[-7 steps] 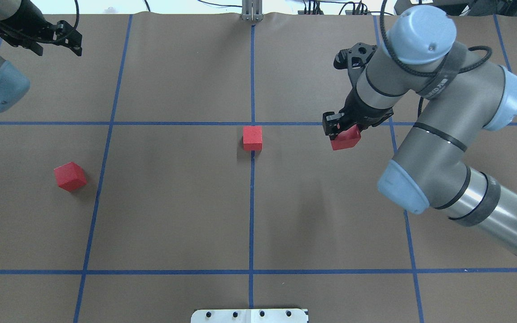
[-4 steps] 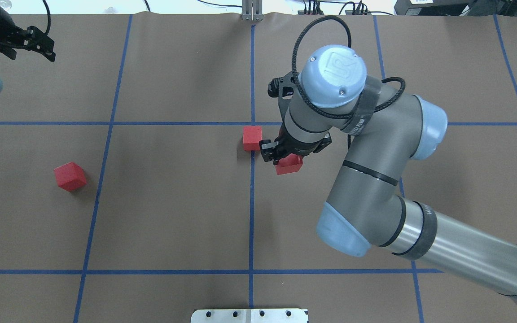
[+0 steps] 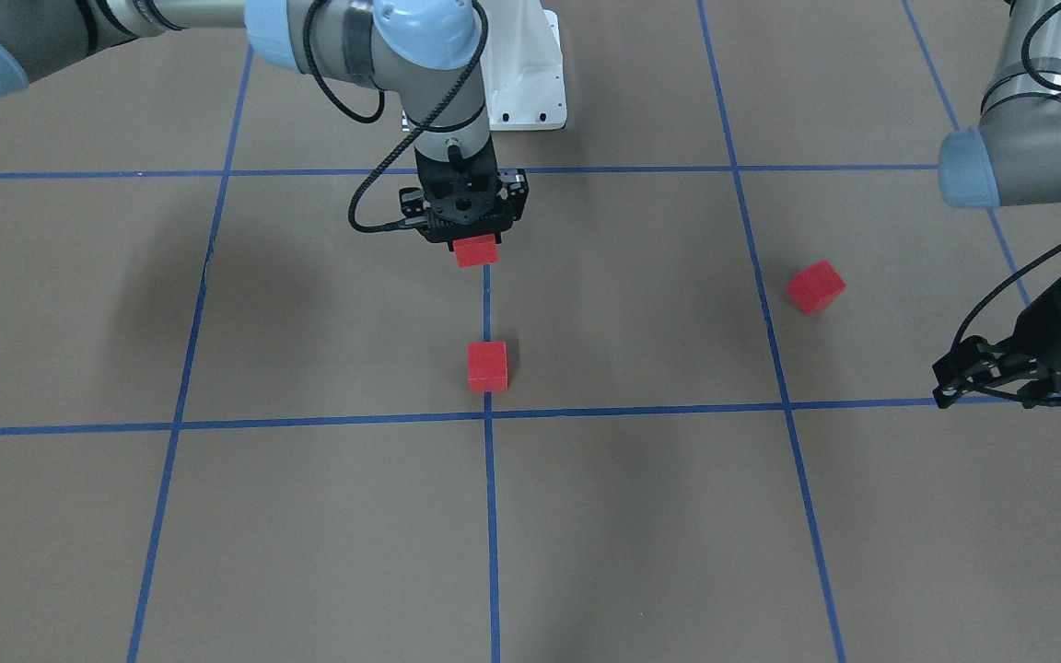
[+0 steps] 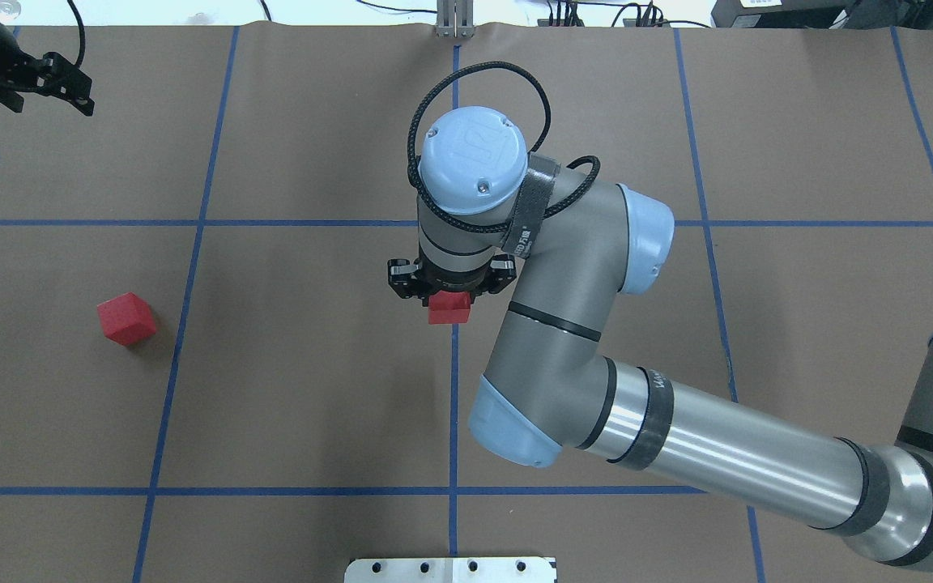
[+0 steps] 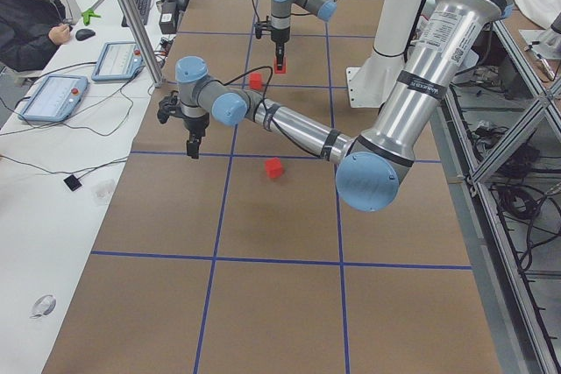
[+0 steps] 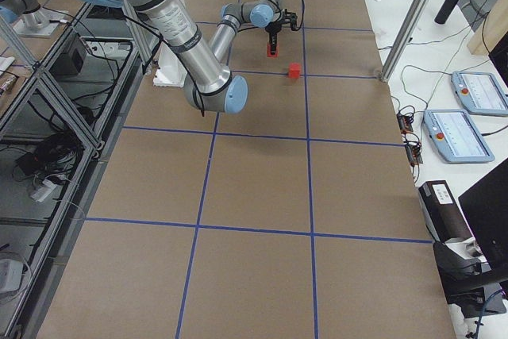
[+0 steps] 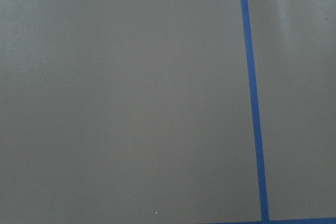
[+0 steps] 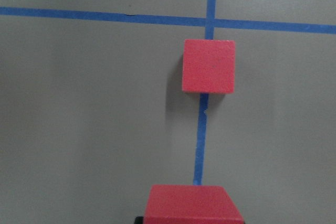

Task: Form red blocks into L shape at center
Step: 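Carry the red cube with the right gripper beside the center cube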

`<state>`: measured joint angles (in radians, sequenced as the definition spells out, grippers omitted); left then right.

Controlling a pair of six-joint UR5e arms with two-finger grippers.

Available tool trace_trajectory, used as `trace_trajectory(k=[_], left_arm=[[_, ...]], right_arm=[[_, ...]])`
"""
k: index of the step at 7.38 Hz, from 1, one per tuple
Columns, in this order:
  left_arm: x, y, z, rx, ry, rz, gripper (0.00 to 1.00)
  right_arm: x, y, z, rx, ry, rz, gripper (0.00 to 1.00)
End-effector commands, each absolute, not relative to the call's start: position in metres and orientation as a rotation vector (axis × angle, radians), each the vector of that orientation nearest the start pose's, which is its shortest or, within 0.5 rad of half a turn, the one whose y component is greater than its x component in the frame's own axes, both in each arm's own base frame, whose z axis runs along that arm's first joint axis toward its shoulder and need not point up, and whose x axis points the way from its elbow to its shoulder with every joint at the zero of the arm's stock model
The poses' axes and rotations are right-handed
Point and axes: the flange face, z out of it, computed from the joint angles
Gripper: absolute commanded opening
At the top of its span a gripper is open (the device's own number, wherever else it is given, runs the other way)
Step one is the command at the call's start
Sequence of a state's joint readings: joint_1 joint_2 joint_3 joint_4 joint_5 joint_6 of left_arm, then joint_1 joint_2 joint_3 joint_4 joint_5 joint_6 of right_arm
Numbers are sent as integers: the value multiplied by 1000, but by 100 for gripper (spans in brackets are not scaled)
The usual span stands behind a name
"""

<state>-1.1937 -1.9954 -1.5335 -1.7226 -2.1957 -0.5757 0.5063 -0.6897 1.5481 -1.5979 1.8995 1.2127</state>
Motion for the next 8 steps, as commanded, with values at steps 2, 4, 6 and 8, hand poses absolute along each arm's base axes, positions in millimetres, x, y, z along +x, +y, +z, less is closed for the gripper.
trace_trajectory(k=[2, 4, 6, 8], left_arm=[[177, -646, 419, 180, 782, -24, 100], [176, -646, 420, 180, 780, -25, 100], [177, -646, 420, 178, 781, -26, 100], [176, -646, 420, 178, 780, -28, 100]], right_arm=[[-603, -450, 149, 80, -867, 30, 0], [-605, -451, 157, 71, -824, 41, 0], [-607, -452, 163, 66, -798, 48, 0], [-607, -456, 164, 81, -789, 55, 0]])
